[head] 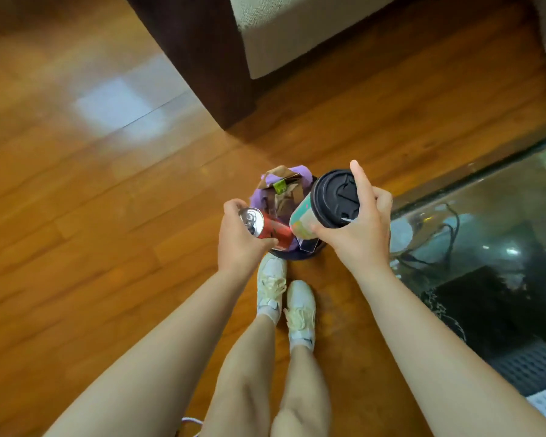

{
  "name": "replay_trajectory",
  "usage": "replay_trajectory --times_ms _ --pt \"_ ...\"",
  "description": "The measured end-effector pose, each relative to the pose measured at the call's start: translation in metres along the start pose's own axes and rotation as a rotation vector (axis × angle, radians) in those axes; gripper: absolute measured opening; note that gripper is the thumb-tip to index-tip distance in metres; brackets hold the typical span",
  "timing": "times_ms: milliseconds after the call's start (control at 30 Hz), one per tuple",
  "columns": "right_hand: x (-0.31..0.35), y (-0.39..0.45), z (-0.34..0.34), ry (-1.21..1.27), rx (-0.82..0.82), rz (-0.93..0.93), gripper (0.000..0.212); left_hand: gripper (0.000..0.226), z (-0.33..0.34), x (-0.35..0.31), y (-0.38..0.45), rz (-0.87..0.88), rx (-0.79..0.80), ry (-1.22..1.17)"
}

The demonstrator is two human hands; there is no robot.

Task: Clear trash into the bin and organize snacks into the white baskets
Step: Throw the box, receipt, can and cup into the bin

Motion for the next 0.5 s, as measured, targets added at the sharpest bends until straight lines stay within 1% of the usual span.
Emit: replay_trajectory --times_ms 67,133,333,433,500 --pt "-0.009 0.016 0.021 -0.045 0.006 -0.022 0.104 0.074 0.018 0.011 0.015 0.019 0.016 0.004" --pt "-0.018 0.03 0.041 -0.083 0.01 -0.052 0.103 0.066 0.034 0.023 0.028 0.028 0.029 -0.001" --pt "-0.044 0.05 0.089 -0.124 0.02 -0.098 0.099 0.062 0.071 0.058 0.05 -0.068 0.048 -0.1" --pt "-0.059 0.053 0.108 -0.131 0.046 -0.083 0.101 0.065 0.083 0.071 0.056 -0.087 0.072 -0.148" --pt "-0.069 0.052 0.119 -0.127 0.119 -0.046 0.103 0.074 0.089 0.077 0.06 -0.107 0.106 -0.17"
Point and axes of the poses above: each hand's wrist, its own y-axis towards the middle knuckle, its own z-axis out of the palm, x = y × z, the point moved 6 cm from there along y, towards the middle knuckle, and after that the axes turned 3 degrees about -x, right-handed, at the moved point
